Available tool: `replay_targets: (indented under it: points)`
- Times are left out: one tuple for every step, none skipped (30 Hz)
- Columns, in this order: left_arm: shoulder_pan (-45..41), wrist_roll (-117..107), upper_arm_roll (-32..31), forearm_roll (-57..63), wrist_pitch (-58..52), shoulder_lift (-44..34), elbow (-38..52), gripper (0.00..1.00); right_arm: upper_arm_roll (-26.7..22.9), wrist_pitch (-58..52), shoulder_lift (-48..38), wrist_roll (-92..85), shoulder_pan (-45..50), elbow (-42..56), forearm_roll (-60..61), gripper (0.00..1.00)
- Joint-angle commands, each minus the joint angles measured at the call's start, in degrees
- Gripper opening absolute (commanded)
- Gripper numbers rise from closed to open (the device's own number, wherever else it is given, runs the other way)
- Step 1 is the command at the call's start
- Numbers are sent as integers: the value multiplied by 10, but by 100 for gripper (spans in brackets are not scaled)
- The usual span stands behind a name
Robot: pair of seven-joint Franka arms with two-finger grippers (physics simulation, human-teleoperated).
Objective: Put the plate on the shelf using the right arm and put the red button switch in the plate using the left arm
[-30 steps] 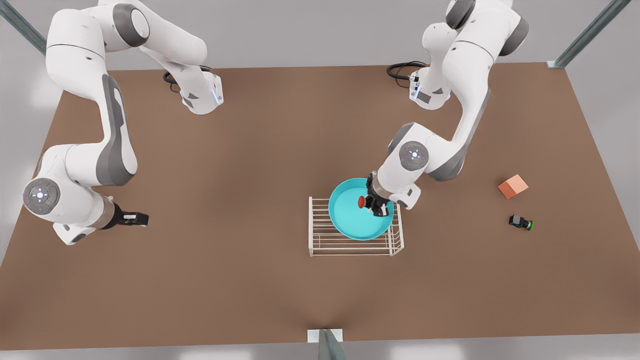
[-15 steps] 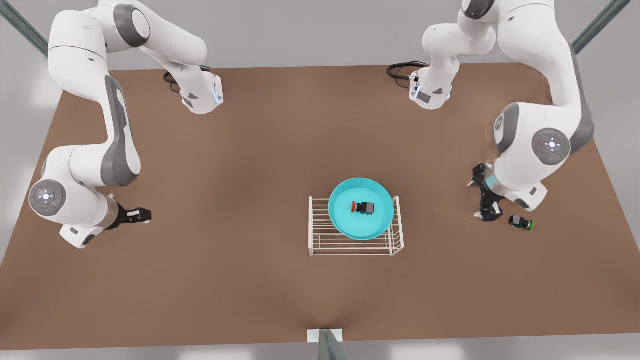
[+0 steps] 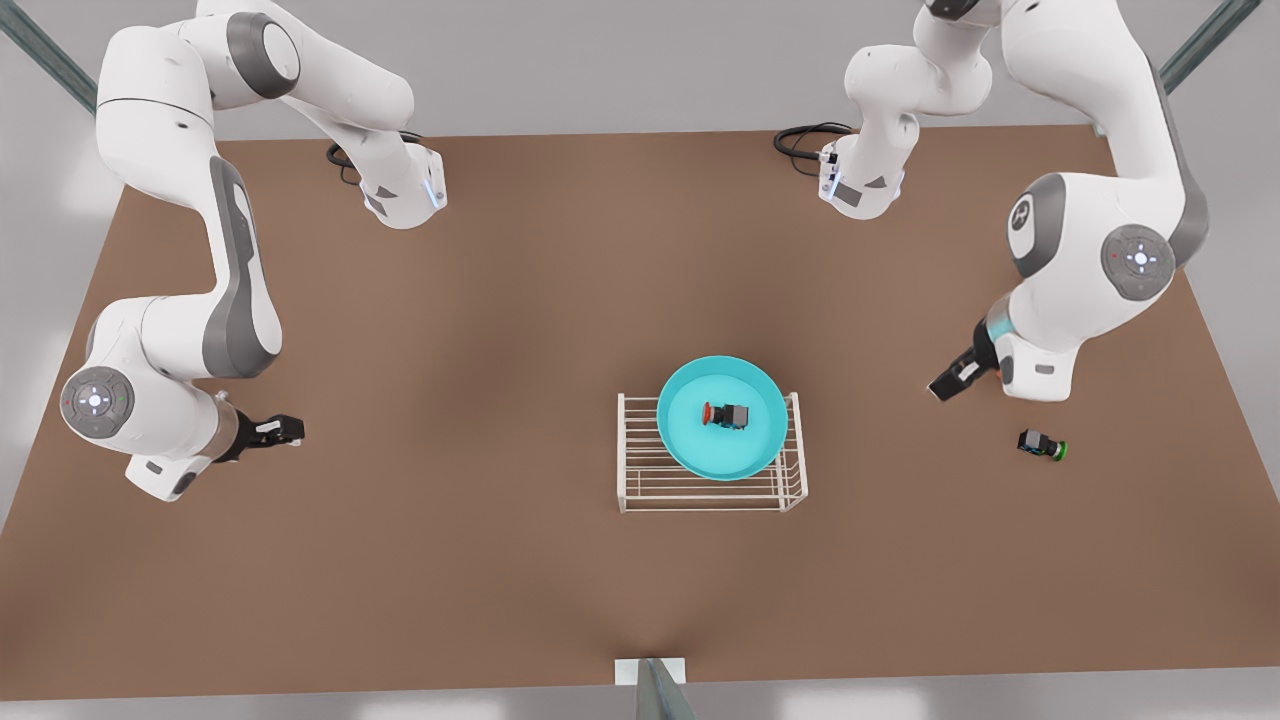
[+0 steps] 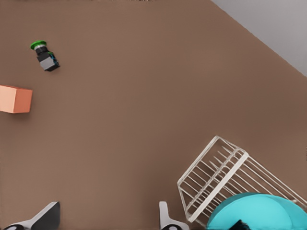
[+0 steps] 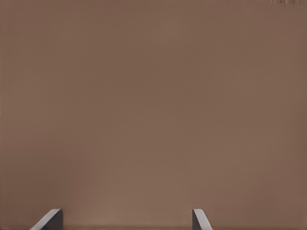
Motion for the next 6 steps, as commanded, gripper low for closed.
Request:
replay_targets:
  points:
    - [0, 388, 0, 1, -16, 0, 5, 100, 0, 0, -1, -30, 0, 0, 1, 100]
    - [-1, 388, 0, 1, -16, 1, 6, 100, 0, 1, -1, -30, 0, 0, 1, 100]
    - [-1, 388, 0, 1, -16, 0, 6, 100, 0, 1, -1, -30, 0, 0, 0, 100]
    - [-1, 389, 0, 0, -16, 1, 6, 100, 0, 1, -1, -30, -1, 1, 1, 100]
    - [-1, 388, 0, 0, -16, 1, 6, 100, 0, 0, -1, -30, -1, 1, 1, 100]
    - [-1, 386, 0, -1, -16, 1, 6, 100, 0, 0, -1, -30, -1, 1, 1, 100]
